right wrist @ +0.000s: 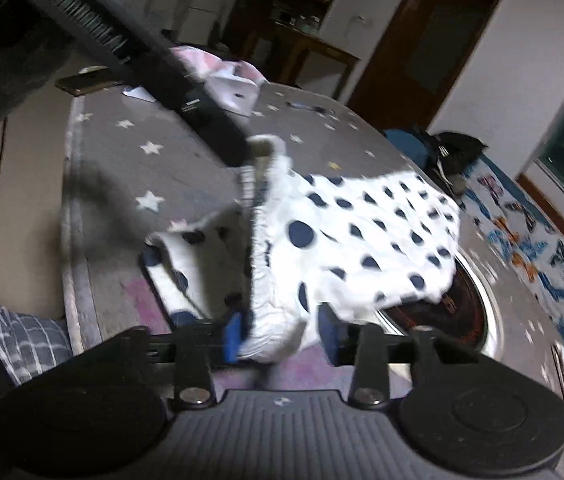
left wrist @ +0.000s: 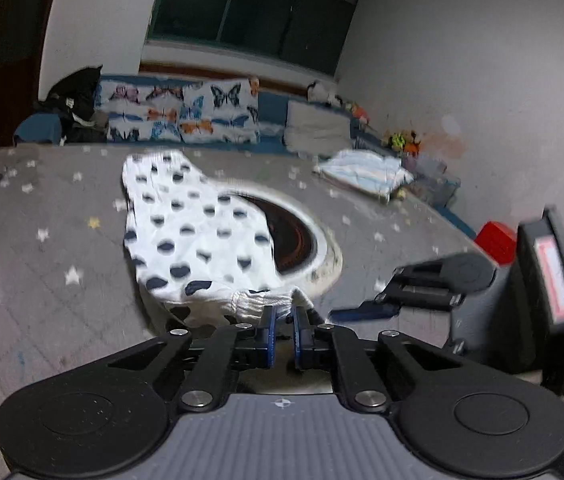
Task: Fold clothes
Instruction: 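Lift the cuff end with both tools and fold it toward the waistband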
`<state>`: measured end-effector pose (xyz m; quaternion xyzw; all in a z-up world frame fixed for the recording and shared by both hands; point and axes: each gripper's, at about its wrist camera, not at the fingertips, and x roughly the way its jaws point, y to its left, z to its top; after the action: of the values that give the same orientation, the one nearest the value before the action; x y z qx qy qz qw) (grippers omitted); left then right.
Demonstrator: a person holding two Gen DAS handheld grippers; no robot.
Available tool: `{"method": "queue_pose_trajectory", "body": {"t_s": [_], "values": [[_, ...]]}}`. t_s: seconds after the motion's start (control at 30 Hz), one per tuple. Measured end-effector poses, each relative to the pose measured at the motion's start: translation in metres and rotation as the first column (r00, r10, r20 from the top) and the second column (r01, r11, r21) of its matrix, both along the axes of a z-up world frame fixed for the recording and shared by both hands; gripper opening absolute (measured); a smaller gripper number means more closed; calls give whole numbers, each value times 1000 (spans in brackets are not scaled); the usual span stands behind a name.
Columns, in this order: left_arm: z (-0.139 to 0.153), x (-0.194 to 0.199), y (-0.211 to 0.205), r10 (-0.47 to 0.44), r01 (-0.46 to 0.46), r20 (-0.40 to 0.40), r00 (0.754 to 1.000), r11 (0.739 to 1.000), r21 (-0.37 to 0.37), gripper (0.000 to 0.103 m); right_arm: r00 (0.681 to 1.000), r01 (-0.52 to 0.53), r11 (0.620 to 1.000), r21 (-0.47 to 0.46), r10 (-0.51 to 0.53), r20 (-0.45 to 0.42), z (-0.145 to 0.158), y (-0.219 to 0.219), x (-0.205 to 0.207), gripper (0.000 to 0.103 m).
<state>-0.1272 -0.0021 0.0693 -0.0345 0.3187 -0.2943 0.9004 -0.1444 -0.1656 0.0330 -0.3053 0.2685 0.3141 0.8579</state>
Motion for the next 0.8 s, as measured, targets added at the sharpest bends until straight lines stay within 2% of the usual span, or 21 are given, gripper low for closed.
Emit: {"method": "queue_pose_trajectory", "body": {"t_s": [0.1, 0.23, 0.33, 0.5, 0.63, 0.8], "values": [[-19, -6, -1, -21, 22, -43, 999, 999, 38, 10, 999, 32, 999, -10, -32, -17, -3, -9, -4, 26], [-46, -12, -6, -43, 55, -108, 993, 992, 109, 10, 999, 17, 999, -29, -18, -39, -12, -11, -8, 26], [-47, -17, -2, -56, 69, -100, 993, 988, 138, 11, 998, -18, 999, -34, 16, -58, -8, -12, -11, 27], [-21, -23, 14, -68, 68, -6, 998, 990, 120, 11, 991, -60, 998, -1, 59, -117, 11, -26, -16, 27], [-3, -9, 18, -19, 14, 63, 998, 996, 85, 11, 989, -43, 996, 73, 53, -138, 26, -29, -8, 27], [-10, 29, 5, 13, -15, 52, 999, 999, 42, 11, 990, 12, 989, 148, 9, -138, 31, -22, 22, 27]]}}
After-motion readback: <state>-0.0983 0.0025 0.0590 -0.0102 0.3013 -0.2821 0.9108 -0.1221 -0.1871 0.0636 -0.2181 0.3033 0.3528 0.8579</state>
